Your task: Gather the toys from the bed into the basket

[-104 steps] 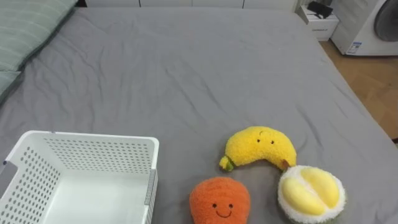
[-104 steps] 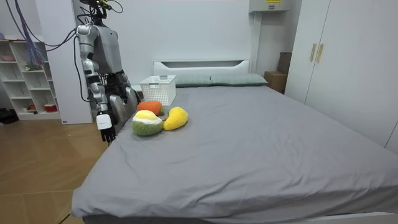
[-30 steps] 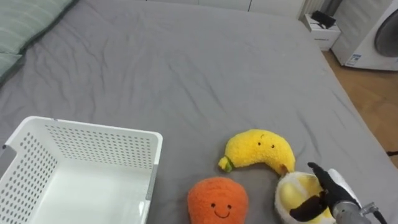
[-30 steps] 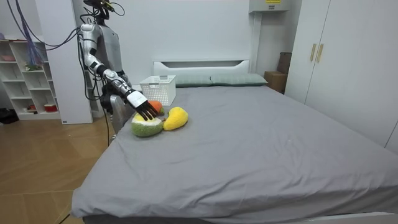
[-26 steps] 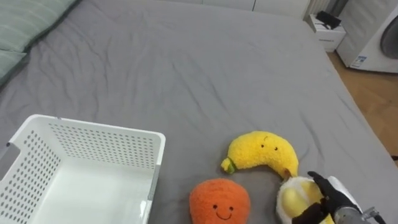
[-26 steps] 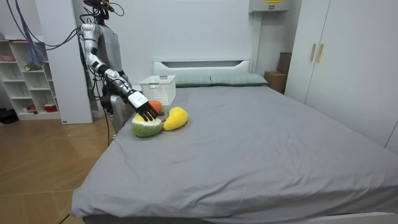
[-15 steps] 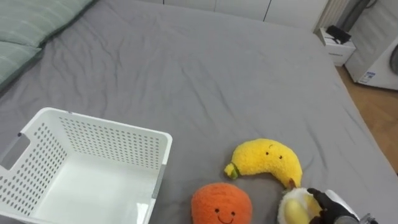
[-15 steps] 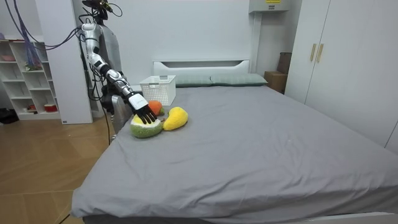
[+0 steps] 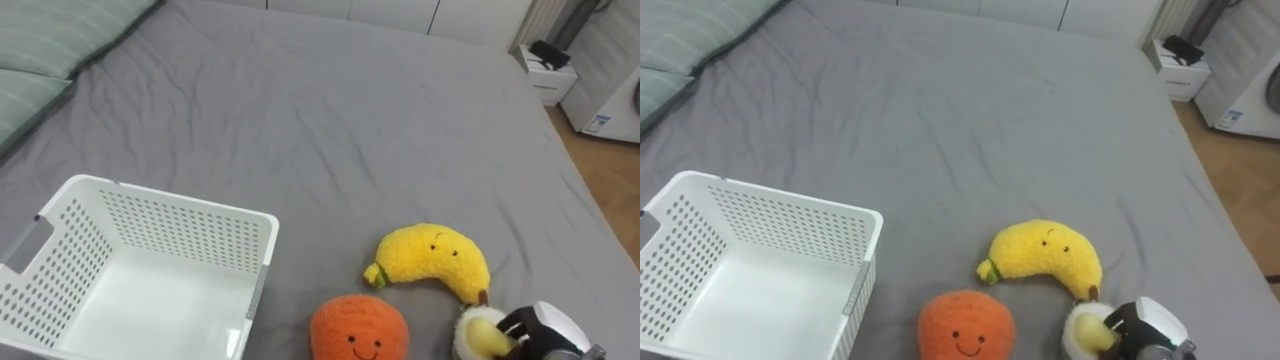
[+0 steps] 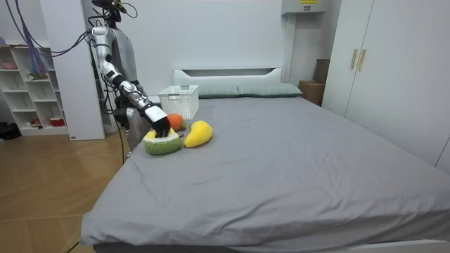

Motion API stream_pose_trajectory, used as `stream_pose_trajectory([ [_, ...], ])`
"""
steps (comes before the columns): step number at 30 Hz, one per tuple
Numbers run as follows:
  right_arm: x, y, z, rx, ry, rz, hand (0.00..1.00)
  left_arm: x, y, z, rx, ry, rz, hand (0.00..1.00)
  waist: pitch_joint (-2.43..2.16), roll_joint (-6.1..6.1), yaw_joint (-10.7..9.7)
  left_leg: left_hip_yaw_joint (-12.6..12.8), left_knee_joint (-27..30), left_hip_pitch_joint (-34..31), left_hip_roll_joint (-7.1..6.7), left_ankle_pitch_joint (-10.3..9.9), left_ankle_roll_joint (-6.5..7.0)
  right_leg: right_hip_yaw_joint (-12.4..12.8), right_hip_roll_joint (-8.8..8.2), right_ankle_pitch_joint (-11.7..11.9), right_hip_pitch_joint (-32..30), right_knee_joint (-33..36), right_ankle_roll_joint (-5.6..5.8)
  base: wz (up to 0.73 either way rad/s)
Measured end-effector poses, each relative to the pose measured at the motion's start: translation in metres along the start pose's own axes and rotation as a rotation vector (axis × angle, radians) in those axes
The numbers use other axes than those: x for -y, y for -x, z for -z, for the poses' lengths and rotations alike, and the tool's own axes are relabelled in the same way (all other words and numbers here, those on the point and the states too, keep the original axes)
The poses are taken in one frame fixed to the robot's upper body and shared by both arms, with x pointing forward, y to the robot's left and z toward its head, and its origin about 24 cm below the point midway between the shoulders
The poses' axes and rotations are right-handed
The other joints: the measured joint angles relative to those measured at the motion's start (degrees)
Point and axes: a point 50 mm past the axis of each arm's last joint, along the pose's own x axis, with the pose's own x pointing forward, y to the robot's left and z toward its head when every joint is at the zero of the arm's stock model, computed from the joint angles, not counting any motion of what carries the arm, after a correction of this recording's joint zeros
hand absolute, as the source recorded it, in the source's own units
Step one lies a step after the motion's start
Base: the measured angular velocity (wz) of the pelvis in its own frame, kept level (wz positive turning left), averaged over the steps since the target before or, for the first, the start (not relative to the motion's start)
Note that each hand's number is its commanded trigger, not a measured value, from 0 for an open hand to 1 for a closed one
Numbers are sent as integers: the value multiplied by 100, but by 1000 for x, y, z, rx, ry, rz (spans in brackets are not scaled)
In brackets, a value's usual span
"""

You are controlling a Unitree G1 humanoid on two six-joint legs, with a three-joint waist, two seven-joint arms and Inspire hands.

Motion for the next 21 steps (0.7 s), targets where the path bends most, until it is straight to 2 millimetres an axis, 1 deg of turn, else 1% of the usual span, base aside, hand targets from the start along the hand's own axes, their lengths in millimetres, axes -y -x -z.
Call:
stream_pose_trajectory([
  [3, -2, 1, 2, 0, 0, 14, 100, 0, 0, 1, -2, -2, -2, 0, 6, 17, -5, 12, 0, -2, 1, 0, 0, 0, -8, -1, -10, -1, 1, 0],
  [5, -3, 1, 3, 2, 0, 15, 100, 0, 0, 1, -1, -6, -1, 0, 6, 16, -3, 43, -5, -3, 4, 0, 0, 4, -6, -1, -10, 0, 1, 0],
  [12, -12, 2, 7, 5, 9, 31, 100, 1, 0, 0, 12, -6, -1, 0, 6, 11, -2, 39, -8, 8, 4, 1, 0, 10, 0, 1, -3, 8, 0, 0],
  [16, -23, 5, 12, -11, 2, 34, 100, 1, 0, 2, 14, -4, -11, 0, 10, -3, -9, 27, -5, 18, 3, 0, -1, -19, -10, -1, 30, -2, 2, 3],
  [18, -26, 6, 15, -18, -1, 47, 100, 1, 1, 3, 11, -6, -13, 0, 11, -5, -8, 23, -2, 6, 3, -4, 3, -12, -15, -1, 24, -1, 2, 0],
  [21, -26, 7, 19, -39, -76, 59, 100, -1, 0, 6, 5, -2, -20, 0, 9, -11, -5, 6, -5, 4, 5, -5, 4, -14, -18, -4, 21, -1, 6, 0],
])
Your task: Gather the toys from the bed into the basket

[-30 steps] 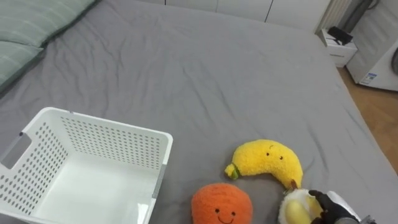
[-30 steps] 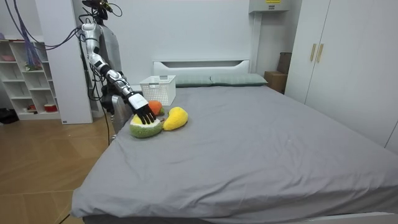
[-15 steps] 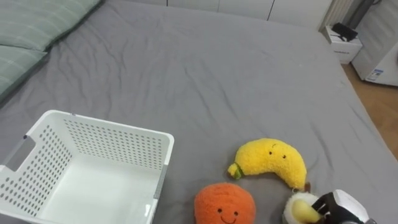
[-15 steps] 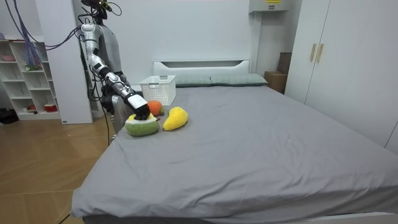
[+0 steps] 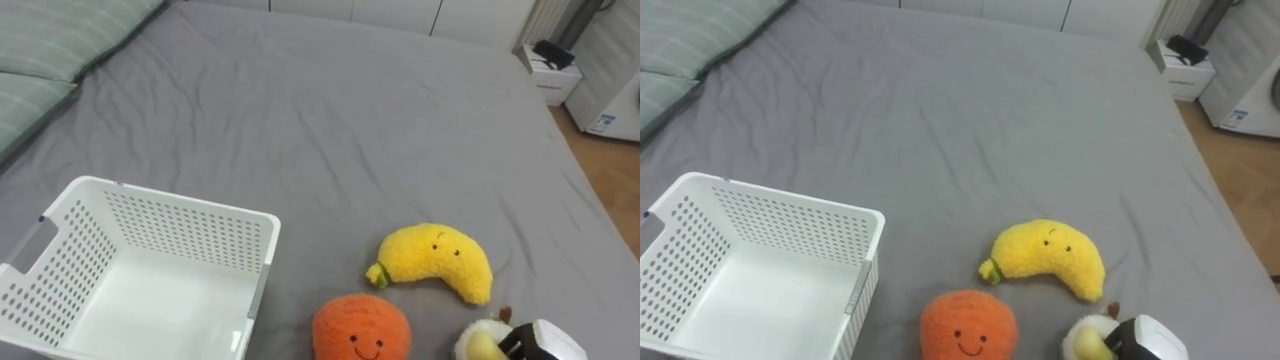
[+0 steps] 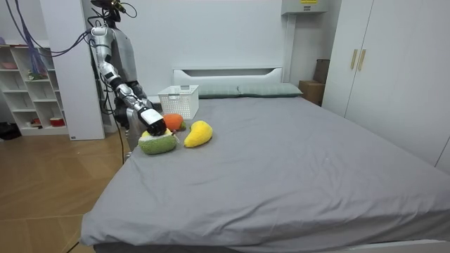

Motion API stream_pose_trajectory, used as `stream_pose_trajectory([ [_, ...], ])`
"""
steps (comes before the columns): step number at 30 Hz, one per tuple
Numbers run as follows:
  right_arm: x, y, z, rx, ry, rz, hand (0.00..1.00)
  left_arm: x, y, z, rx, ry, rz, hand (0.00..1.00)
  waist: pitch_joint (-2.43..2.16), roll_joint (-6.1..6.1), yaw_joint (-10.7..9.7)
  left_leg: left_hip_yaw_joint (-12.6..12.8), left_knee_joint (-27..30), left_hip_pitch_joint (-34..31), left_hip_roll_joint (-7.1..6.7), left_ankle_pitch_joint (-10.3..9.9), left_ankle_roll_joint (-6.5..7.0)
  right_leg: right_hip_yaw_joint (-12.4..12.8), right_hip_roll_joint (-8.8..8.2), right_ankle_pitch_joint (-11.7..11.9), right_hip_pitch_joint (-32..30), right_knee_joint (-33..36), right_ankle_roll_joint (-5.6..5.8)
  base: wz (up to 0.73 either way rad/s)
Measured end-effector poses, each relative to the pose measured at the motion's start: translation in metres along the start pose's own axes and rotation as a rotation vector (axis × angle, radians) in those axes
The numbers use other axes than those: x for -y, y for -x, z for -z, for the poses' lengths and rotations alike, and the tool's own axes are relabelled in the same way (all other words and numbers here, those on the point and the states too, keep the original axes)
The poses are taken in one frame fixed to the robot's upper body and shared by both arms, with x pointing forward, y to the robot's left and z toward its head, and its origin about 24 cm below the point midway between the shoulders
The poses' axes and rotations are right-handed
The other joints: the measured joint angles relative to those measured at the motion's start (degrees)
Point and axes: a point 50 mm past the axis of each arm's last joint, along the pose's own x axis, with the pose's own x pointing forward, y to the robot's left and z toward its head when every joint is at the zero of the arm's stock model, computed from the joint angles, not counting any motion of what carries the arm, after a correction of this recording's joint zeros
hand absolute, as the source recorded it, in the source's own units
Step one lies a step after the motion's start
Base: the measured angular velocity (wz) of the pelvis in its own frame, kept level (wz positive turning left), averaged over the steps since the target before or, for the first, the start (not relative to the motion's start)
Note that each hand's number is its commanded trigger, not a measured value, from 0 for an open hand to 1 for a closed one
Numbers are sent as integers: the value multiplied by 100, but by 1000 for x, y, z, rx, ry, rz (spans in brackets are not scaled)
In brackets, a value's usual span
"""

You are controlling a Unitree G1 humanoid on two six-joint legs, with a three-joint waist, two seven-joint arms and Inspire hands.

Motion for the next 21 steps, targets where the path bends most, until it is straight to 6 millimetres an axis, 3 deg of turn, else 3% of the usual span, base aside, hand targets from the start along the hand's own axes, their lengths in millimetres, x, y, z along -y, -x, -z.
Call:
stream_pose_trajectory([
  [4, 9, -2, 5, -49, -162, 24, 100, -4, -1, 8, -28, 15, -10, 0, -5, -8, -28, -36, 8, -2, -13, 3, 1, -15, 11, 1, 6, 7, -1, 1],
  [9, 33, -5, -8, 3, -266, 82, 100, -6, 0, 14, -40, 12, 7, 0, -8, -37, -153, 11, 15, -10, -10, 3, 2, 17, -6, 0, -39, 29, 0, -5],
  [14, 73, -2, -43, 175, -333, 205, 100, -5, 0, 11, -30, 14, 22, 0, 35, 18, -299, 107, 9, -8, -2, 4, 5, 46, -20, -1, -102, 95, 0, -6],
  [21, 138, 31, -99, 497, -415, 388, 100, -1, 0, 4, -11, 42, 34, 0, 37, 31, -359, 180, -39, -9, 12, 8, 4, 175, 16, 0, -207, 129, -4, -8],
])
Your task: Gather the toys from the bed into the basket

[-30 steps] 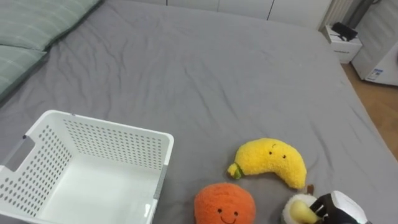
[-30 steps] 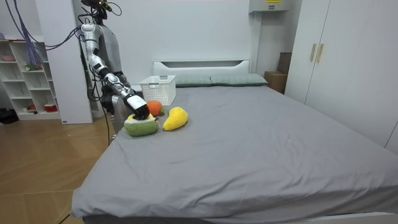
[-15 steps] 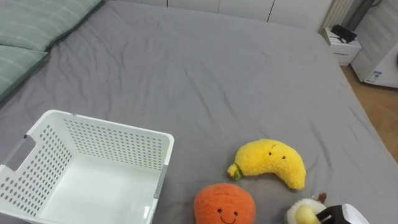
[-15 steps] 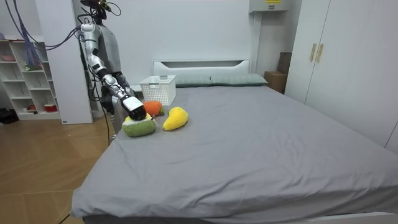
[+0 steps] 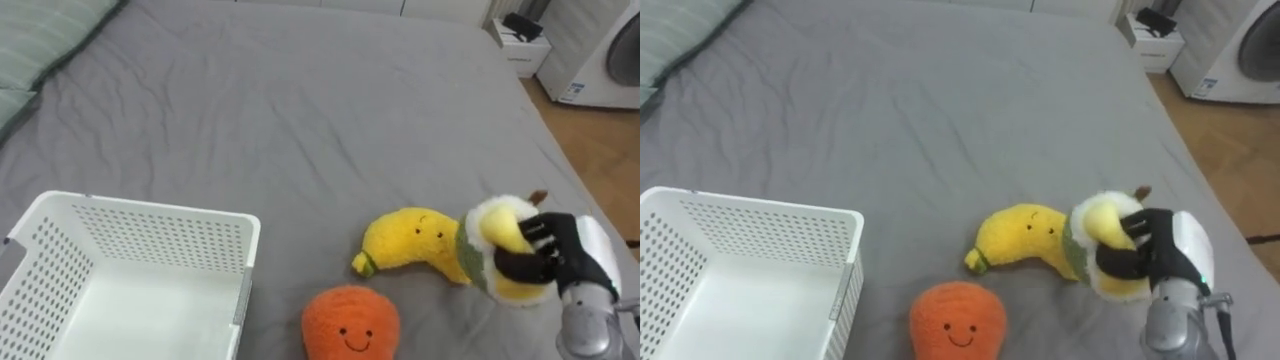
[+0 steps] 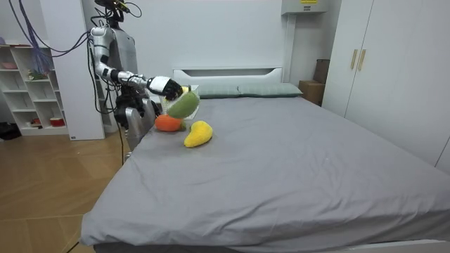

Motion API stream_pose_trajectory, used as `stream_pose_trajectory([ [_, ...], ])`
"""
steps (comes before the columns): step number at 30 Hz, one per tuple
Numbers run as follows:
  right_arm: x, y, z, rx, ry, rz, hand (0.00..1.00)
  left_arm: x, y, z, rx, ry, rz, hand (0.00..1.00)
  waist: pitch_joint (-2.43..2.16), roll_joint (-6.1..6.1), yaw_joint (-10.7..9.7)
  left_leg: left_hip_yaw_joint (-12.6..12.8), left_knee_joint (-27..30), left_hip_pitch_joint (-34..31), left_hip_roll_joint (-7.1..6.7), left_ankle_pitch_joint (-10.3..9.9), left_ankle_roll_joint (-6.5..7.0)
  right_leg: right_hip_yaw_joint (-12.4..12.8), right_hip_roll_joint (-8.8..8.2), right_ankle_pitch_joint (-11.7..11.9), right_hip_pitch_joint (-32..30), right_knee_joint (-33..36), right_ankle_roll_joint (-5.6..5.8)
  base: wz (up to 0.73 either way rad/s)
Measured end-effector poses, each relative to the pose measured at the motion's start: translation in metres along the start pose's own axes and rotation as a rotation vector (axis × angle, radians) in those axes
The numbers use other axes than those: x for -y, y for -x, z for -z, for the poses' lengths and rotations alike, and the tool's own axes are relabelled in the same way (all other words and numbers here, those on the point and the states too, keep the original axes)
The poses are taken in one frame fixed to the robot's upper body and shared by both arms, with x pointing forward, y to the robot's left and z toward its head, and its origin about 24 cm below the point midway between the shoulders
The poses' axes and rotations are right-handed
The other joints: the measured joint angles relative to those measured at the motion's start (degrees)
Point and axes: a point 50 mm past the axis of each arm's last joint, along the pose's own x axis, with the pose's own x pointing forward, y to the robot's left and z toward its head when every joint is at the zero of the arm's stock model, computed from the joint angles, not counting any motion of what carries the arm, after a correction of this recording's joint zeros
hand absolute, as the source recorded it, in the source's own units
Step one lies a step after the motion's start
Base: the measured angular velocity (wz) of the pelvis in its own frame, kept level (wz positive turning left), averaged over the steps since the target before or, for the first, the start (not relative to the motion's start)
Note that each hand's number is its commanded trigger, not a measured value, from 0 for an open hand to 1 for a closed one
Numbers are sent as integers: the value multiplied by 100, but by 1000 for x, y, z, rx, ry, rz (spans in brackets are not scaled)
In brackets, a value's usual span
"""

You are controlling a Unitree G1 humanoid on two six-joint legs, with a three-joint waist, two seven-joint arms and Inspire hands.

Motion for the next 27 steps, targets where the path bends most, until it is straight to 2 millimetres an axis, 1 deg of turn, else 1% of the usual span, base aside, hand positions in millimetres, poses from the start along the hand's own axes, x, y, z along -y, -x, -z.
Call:
stream_pose_trajectory([
  [2, 11, -4, -27, 112, -21, 11, 100, 1, 0, -1, 1, -1, 3, 0, 5, -11, 1, -1, 4, -1, 1, 1, 1, -1, 0, 0, 0, 6, 0, 0],
  [4, 16, -9, -40, 158, -45, 14, 100, 2, 0, -2, 3, -3, 6, 0, -1, -22, 22, -1, 9, 3, 1, 0, 1, 1, -1, 0, 10, 8, -1, 0],
  [7, 21, -8, -62, 242, -13, 13, 100, 4, 0, -5, 11, 0, 15, 0, -5, -38, 90, 4, 13, -14, 2, 1, 1, 3, -5, 0, -37, 20, -1, 0],
  [8, 22, -8, -67, 260, -8, 12, 100, 5, 0, -5, 13, 1, 16, 0, -7, -38, 96, 5, 13, -21, 1, 1, 1, 4, -6, 0, -69, 30, -1, -4],
  [10, 21, -12, -83, 317, 4, 8, 100, 7, 0, -10, 22, 6, 21, 0, -9, -39, 128, 3, 36, -103, 0, 2, 3, 3, 1, -3, -93, 60, -5, 0],
  [12, 23, -13, -91, 340, 9, 1, 100, 8, 0, -13, 29, 3, 24, 0, -11, -46, 204, 1, 29, -111, -1, 3, 3, -2, 1, -3, -96, 61, -4, 0],
  [13, 21, -14, -100, 360, 7, -10, 100, 10, 0, -13, 32, -7, 29, 0, -3, -38, 281, 2, 22, -105, -1, 3, 4, 3, 3, -3, -102, 61, -4, 0],
  [15, 15, -15, -112, 400, 9, -39, 100, 12, 0, -17, 42, -14, 34, 0, 0, -46, 346, 0, 22, -91, 2, 4, 3, -1, 2, -2, -109, 65, -6, 0],
  [17, 4, -15, -132, 461, 29, -110, 100, 14, 0, -20, 53, -29, 38, 0, 12, -77, 368, -18, 22, -102, 1, 5, 3, -15, 4, -2, -110, 67, -6, 4],
  [18, 1, -14, -137, 476, 35, -129, 100, 14, 0, -21, 55, -31, 40, 0, 13, -83, 391, -31, 23, -112, -1, 5, 3, -30, 3, -2, -108, 67, -6, 7],
  [20, -5, -14, -151, 515, 61, -186, 100, 18, 0, -26, 72, -42, 56, 0, 5, -106, 573, -78, 29, -154, -11, 4, 5, -62, 0, -2, -108, 58, -5, 8],
  [21, -7, -13, -154, 522, 69, -196, 100, 19, 0, -28, 76, -48, 63, 0, 1, -111, 640, -79, 29, -161, -11, 4, 5, -63, 0, -2, -112, 58, -5, 6],
  [23, -14, -8, -170, 574, 111, -240, 100, 24, 1, -32, 90, -67, 85, 0, -2, -115, 807, -123, 36, -197, -13, 5, 6, -99, 2, -2, -128, 58, -5, 8],
  [24, -16, -7, -174, 588, 124, -251, 100, 25, 1, -33, 92, -73, 89, 0, -2, -115, 828, -141, 40, -198, -14, 5, 6, -118, 1, -2, -122, 59, -5, 15],
  [26, -23, -3, -186, 630, 148, -289, 100, 29, 2, -37, 107, -93, 102, 0, -1, -123, 976, -231, 46, -213, -20, 8, 4, -246, -12, -2, -103, 59, -4, 18],
  [27, -25, -2, -188, 638, 156, -293, 100, 29, 2, -39, 111, -92, 104, 0, 0, -133, 999, -260, 48, -224, -24, 15, 4, -292, -20, -2, -103, 58, -4, 18],
])
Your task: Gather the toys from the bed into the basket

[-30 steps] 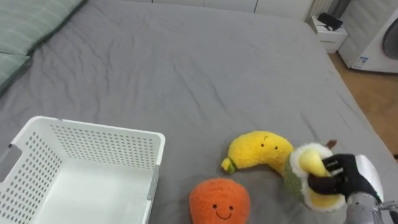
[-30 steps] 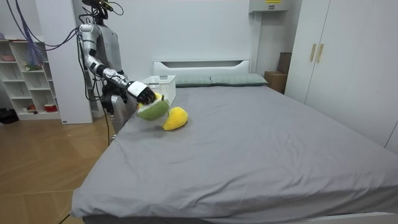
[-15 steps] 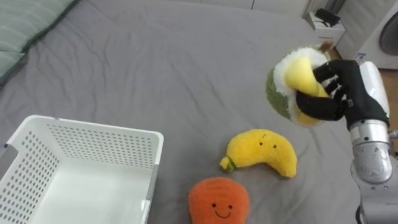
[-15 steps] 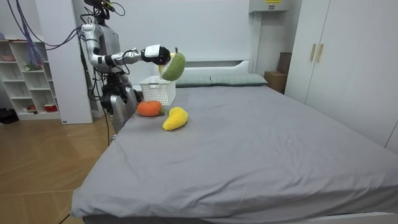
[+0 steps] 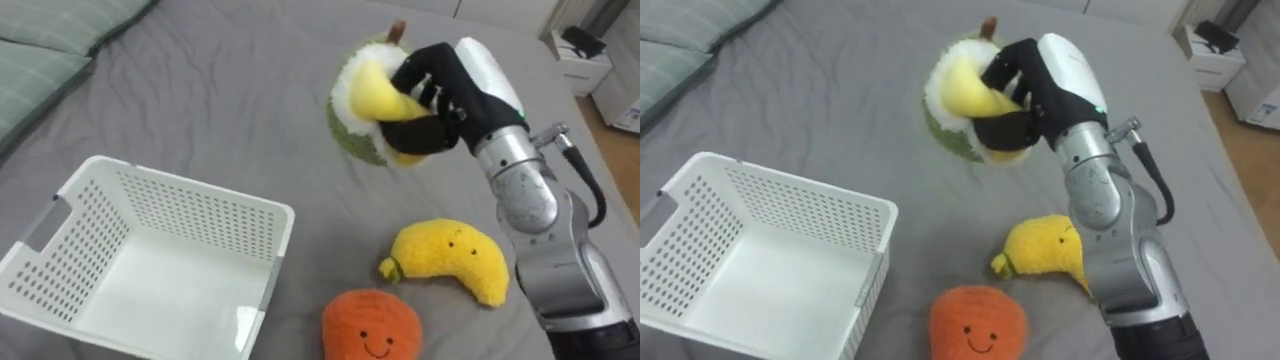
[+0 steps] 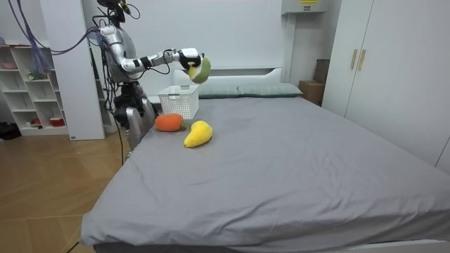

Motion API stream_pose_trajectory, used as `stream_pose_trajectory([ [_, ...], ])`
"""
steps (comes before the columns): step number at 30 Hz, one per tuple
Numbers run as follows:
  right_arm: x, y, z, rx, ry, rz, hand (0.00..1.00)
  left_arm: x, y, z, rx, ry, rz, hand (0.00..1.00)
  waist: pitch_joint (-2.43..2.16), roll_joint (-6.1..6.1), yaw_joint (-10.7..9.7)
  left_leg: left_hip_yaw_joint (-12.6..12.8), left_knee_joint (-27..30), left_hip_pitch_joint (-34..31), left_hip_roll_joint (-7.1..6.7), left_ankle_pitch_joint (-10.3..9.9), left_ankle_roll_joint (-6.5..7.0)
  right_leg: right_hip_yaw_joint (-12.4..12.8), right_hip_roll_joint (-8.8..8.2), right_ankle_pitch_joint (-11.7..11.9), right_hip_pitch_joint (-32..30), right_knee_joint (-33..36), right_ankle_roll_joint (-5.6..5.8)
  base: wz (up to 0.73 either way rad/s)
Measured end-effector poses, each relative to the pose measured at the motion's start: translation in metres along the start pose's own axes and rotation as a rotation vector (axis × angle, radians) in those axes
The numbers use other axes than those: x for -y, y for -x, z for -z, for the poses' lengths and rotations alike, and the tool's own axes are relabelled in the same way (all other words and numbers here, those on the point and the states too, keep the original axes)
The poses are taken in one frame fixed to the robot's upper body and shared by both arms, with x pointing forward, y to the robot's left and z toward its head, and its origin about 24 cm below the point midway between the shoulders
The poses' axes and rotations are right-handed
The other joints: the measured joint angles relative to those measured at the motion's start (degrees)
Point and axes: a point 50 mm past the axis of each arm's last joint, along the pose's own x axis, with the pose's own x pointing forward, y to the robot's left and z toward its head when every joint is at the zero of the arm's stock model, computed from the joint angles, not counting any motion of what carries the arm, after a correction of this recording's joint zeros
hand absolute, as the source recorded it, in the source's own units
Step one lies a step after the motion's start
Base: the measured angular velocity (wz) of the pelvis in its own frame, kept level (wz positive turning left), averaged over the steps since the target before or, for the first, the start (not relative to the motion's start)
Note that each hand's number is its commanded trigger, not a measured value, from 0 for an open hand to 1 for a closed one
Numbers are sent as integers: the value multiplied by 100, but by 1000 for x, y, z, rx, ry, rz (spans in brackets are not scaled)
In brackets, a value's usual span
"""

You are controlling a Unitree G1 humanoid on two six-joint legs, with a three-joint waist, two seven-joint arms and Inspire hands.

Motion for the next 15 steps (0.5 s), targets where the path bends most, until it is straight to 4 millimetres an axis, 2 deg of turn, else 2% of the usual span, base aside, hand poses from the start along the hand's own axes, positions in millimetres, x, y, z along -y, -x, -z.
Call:
stream_pose_trajectory([
  [3, -9, -4, -9, 13, -22, -38, 100, 2, 0, -4, 8, 2, 20, 0, 2, -40, 264, -58, -4, -31, -11, 10, -2, -88, -15, -1, 1, -8, 2, 13],
  [5, -16, -5, -15, 35, -22, -85, 100, 3, 0, -6, 13, 3, 23, 0, 26, -103, 371, -186, 5, -106, -40, 26, 9, -247, -53, -3, -2, -14, 5, 25],
  [8, -28, -6, -25, 51, -21, -138, 100, 2, -1, -6, 12, 2, 18, 0, 55, -196, 566, -264, 17, -172, -63, 31, 17, -352, -73, -3, -9, -30, 6, 15],
  [12, -41, -9, -37, 80, -10, -222, 100, 0, -1, -3, -3, -9, -3, 0, 80, -250, 792, -323, 18, -194, -70, 35, 18, -370, -73, -3, -1, -34, 7, 7],
  [15, -50, -21, -54, 120, -17, -264, 100, 0, -1, 2, -31, -19, -7, 0, 85, -252, 939, -354, 55, -222, -77, 37, 15, -397, -70, -2, 9, -76, 7, 7],
])
